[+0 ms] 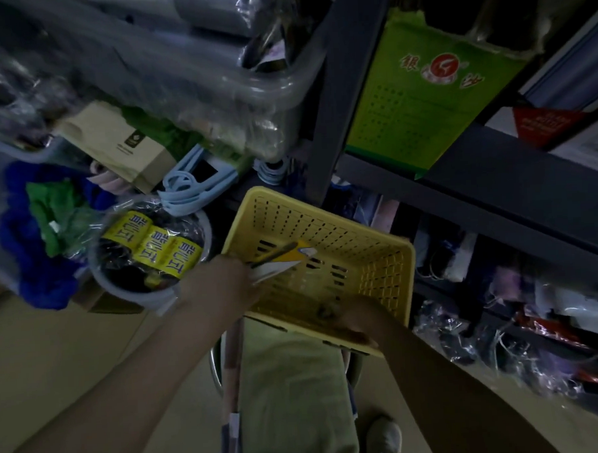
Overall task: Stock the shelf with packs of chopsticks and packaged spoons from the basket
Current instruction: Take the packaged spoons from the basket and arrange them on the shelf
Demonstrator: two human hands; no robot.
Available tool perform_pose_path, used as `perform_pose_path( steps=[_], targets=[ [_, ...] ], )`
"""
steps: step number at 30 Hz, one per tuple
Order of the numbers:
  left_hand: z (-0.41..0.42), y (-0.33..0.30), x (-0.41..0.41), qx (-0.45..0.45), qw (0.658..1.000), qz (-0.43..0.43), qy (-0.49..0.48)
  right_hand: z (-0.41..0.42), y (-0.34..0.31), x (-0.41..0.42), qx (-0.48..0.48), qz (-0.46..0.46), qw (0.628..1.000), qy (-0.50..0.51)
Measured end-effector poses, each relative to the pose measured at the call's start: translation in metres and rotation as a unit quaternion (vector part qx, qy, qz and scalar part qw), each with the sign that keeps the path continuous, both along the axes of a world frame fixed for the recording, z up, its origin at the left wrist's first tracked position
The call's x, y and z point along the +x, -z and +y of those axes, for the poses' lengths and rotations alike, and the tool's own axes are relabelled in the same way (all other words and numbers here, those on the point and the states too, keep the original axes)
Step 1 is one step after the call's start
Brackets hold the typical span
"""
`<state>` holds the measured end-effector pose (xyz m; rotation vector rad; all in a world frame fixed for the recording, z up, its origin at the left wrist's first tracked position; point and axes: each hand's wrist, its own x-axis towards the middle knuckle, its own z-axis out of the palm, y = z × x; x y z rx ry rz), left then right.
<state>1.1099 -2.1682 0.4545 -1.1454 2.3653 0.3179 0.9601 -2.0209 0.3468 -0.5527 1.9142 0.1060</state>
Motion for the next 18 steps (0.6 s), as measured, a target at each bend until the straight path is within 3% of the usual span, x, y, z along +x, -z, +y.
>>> perform_pose_path(
  steps=[6,11,18],
  targets=[
    [0.011,-0.016,0.021,0.143,0.973,0.166,-0.07,0.004,-0.067,-0.015,-0.152,-0.119,0.957,0.215],
    [0.023,-0.055,0.028,0.252,0.919,0.286,-0.104,0.039,-0.151,-0.034,-0.256,-0.092,0.943,0.194],
    [0.061,-0.147,0.002,0.36,0.841,0.401,-0.042,0.088,-0.265,-0.032,-0.385,-0.056,0.901,0.193]
  ],
)
